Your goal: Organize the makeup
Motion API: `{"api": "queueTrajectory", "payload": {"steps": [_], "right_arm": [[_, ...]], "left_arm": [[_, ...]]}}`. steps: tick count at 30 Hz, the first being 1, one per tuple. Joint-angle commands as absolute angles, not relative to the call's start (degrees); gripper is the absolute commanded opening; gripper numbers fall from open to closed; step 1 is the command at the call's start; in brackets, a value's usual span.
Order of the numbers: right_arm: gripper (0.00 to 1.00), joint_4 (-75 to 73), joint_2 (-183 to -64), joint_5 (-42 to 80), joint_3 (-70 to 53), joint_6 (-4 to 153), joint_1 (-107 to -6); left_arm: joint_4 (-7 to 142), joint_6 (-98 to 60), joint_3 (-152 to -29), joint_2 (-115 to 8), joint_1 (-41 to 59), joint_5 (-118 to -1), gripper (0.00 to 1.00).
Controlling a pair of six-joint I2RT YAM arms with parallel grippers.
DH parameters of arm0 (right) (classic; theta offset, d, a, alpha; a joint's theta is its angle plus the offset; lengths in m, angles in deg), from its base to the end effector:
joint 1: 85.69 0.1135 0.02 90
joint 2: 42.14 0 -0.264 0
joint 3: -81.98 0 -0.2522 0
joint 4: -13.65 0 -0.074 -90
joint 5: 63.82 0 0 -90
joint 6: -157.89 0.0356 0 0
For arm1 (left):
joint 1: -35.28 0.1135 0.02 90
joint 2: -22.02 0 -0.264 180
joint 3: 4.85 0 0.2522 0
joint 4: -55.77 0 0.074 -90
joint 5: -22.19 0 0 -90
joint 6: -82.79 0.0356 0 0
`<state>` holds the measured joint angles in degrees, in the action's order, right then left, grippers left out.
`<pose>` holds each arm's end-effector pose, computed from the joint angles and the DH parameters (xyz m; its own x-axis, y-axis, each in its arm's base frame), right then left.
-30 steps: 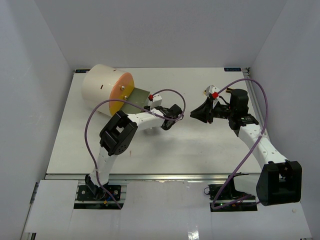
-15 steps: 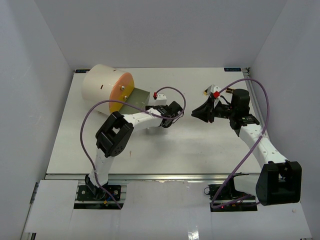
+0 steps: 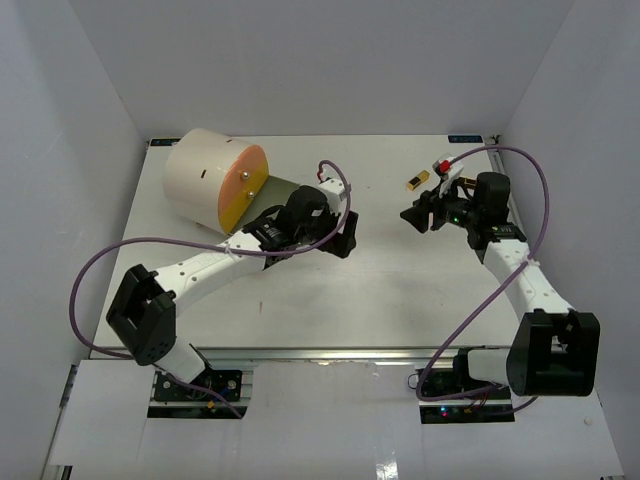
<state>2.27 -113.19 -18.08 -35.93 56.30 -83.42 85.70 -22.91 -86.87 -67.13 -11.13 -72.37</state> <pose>0.2755 0.0358 0.2893 -0.2032 -0.1521 -0.9673 -0.7381 0.6729 0.0493 0.2459 -0.2542 0.2802 -0.5836 0.2218 -0.7812 0.5405 0.8240 -0.1698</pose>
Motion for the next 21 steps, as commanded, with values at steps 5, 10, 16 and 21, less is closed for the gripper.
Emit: {"api": "queueTrajectory", "payload": {"steps": [5, 10, 16, 21], "right_arm": [[0.94, -21.6, -133.6, 1.7, -11.6, 46.8, -83.7], [0.90, -52.5, -156.6, 9.0, 26.7, 31.1, -83.6], [0.90, -56.9, -170.7, 35.5, 42.5, 16.9, -82.4], [0.90, -54.4, -177.3, 37.9, 46.2, 10.0, -84.0]], "left_arm": [[88.0, -8.9, -80.7, -53.4, -6.3, -43.8, 0.98], [84.3, -7.5, -71.0, -43.9, -3.7, -46.0, 0.98], [83.5, -5.8, -67.2, -37.1, -2.6, -51.8, 0.98], [82.9, -5.9, -66.6, -36.2, -2.4, -53.4, 0.98]]}}
